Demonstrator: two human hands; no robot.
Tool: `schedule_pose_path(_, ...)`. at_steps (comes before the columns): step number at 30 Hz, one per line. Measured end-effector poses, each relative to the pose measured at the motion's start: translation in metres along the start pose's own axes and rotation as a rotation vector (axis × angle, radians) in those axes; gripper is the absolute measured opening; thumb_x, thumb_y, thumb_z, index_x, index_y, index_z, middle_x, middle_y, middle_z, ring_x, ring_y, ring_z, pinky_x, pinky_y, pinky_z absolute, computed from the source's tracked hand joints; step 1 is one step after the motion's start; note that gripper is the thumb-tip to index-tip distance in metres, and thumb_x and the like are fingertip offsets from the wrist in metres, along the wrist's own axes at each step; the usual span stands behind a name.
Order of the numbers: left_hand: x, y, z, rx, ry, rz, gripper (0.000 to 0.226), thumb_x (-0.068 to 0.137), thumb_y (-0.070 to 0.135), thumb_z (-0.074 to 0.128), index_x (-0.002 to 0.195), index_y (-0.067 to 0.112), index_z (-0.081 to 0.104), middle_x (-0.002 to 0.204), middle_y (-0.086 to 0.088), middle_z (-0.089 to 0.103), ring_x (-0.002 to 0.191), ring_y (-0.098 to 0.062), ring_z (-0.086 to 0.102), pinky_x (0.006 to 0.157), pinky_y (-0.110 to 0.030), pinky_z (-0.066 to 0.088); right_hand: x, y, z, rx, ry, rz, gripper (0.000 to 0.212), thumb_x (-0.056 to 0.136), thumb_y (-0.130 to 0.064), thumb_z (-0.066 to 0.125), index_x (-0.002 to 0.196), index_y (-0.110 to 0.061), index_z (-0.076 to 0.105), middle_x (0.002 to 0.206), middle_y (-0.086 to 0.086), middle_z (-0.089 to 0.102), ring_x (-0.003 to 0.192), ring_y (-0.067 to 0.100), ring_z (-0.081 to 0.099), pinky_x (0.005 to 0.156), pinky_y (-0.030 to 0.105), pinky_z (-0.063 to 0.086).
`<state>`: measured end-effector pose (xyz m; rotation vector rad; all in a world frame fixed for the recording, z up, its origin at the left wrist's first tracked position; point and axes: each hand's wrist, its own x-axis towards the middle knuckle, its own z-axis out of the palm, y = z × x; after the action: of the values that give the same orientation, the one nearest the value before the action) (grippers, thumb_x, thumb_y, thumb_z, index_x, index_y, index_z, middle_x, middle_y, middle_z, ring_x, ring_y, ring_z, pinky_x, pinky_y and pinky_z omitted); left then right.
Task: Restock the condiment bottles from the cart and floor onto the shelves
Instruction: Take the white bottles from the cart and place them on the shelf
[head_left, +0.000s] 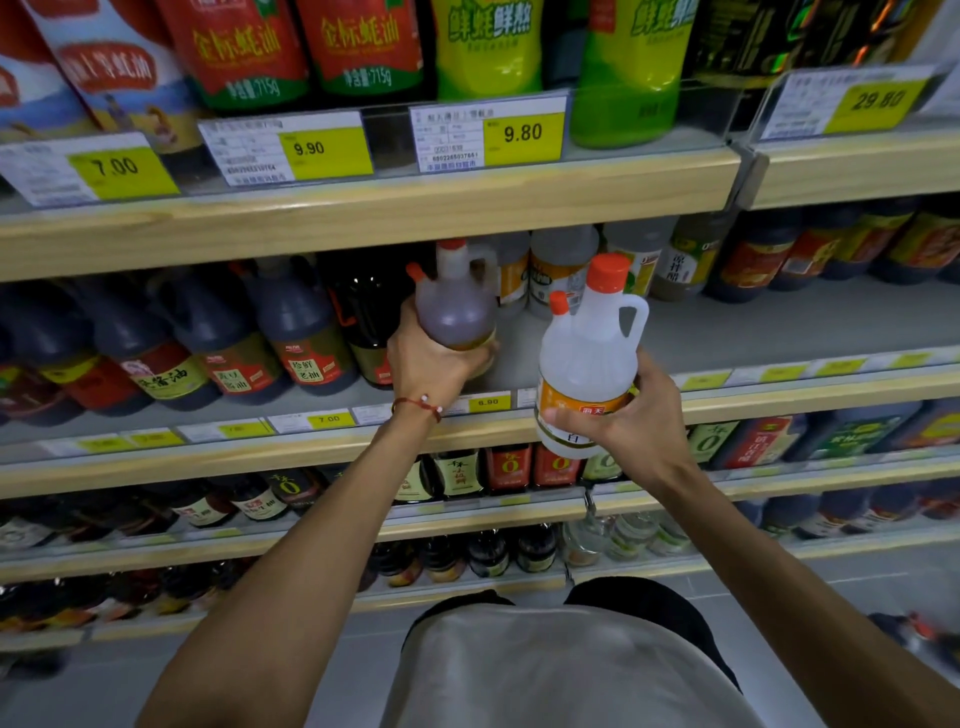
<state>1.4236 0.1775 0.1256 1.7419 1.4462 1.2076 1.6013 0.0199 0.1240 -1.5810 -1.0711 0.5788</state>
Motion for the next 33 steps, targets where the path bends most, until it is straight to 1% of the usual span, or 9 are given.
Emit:
schedule_pose_path(4, 0.007, 0.003, 0.002, 0.016, -0.047, -0.055, 0.091, 0.055, 0.041, 0.099, 0.129, 0.013, 0.054, 0.121, -0.002, 0.069, 0.106, -0.016, 0.064, 0.081, -0.021, 0.045, -0.003, 0.000, 0.003, 0.010, -0.019, 0.023, 0.078, 0.059, -0.024, 0.102, 0.125, -0.025, 0.060, 0.111, -0.017, 0.070, 0.097, -0.012, 0.066, 0.073, 0.009, 0.055)
schedule_pose_path(9, 0.006, 0.002, 0.003, -0.036, -0.108, -0.105, 0.089, 0.055, 0.040, 0.100, 0.128, 0.013, 0.055, 0.118, 0.002, 0.066, 0.103, -0.014, 0.060, 0.083, -0.022, 0.046, -0.006, -0.004, 0.006, 0.045, -0.019, 0.040, 0.078, 0.059, -0.023, 0.102, 0.125, -0.028, 0.060, 0.114, -0.012, 0.072, 0.103, 0.001, 0.069, 0.077, 0.014, 0.058)
schedule_pose_path(13, -0.002, 0.000, -0.003, -0.070, -0.175, -0.165, 0.080, 0.063, 0.032, 0.097, 0.129, 0.011, 0.057, 0.114, 0.005, 0.066, 0.101, -0.011, 0.061, 0.078, -0.012, 0.047, -0.009, -0.012, 0.003, 0.057, -0.028, 0.054, 0.081, 0.059, -0.024, 0.102, 0.128, -0.023, 0.060, 0.117, -0.009, 0.073, 0.105, 0.005, 0.070, 0.081, 0.020, 0.061)
schedule_pose_path(17, -0.028, 0.002, -0.013, -0.246, -0.131, -0.302, 0.060, 0.075, 0.011, 0.088, 0.126, 0.014, 0.057, 0.122, 0.002, 0.068, 0.116, -0.014, 0.063, 0.103, -0.033, 0.051, -0.015, -0.027, -0.004, 0.087, -0.062, 0.089, 0.078, 0.060, -0.019, 0.101, 0.127, -0.023, 0.061, 0.113, -0.013, 0.073, 0.098, -0.004, 0.070, 0.077, 0.015, 0.058)
schedule_pose_path(20, -0.057, 0.016, -0.026, -0.323, -0.073, -0.379, 0.056, 0.086, -0.003, 0.076, 0.135, 0.009, 0.054, 0.132, -0.007, 0.063, 0.124, -0.019, 0.059, 0.099, -0.024, 0.049, -0.021, -0.036, -0.010, 0.120, -0.093, 0.123, 0.076, 0.061, -0.016, 0.101, 0.127, -0.019, 0.063, 0.113, -0.011, 0.075, 0.097, -0.003, 0.071, 0.075, 0.014, 0.057)
schedule_pose_path(23, -0.080, 0.033, -0.040, -0.352, -0.350, -0.360, 0.055, 0.084, -0.015, 0.070, 0.131, 0.011, 0.060, 0.132, -0.006, 0.065, 0.125, -0.025, 0.061, 0.093, -0.019, 0.053, -0.026, -0.042, -0.017, 0.146, -0.124, 0.168, 0.077, 0.060, -0.018, 0.101, 0.128, -0.017, 0.065, 0.116, -0.007, 0.076, 0.100, 0.003, 0.073, 0.079, 0.019, 0.060)
schedule_pose_path(26, -0.096, 0.057, -0.045, -0.385, -0.609, -0.400, 0.075, 0.082, -0.019, 0.067, 0.149, 0.008, 0.047, 0.149, -0.006, 0.054, 0.141, -0.021, 0.048, 0.110, -0.034, 0.048, -0.029, -0.046, -0.023, 0.164, -0.168, 0.212, 0.076, 0.061, -0.023, 0.101, 0.128, -0.017, 0.066, 0.117, -0.006, 0.077, 0.105, 0.009, 0.074, 0.085, 0.028, 0.063)
schedule_pose_path(28, -0.105, 0.073, -0.045, -0.417, -0.694, -0.419, 0.078, 0.082, -0.022, 0.064, 0.150, 0.012, 0.045, 0.146, -0.005, 0.057, 0.136, -0.017, 0.053, 0.108, -0.036, 0.050, -0.030, -0.046, -0.026, 0.203, -0.204, 0.258, 0.074, 0.062, -0.022, 0.101, 0.128, -0.015, 0.067, 0.116, -0.003, 0.078, 0.106, 0.013, 0.075, 0.090, 0.037, 0.063)
schedule_pose_path(33, -0.127, 0.092, -0.039, -0.372, -0.749, -0.306, 0.069, 0.081, -0.015, 0.076, 0.142, 0.006, 0.051, 0.129, -0.003, 0.068, 0.112, -0.003, 0.067, 0.089, -0.019, 0.054, -0.025, -0.045, -0.042, 0.276, -0.363, 0.325, 0.066, 0.070, -0.021, 0.097, 0.128, -0.012, 0.068, 0.116, 0.002, 0.078, 0.109, 0.021, 0.075, 0.096, 0.051, 0.060)
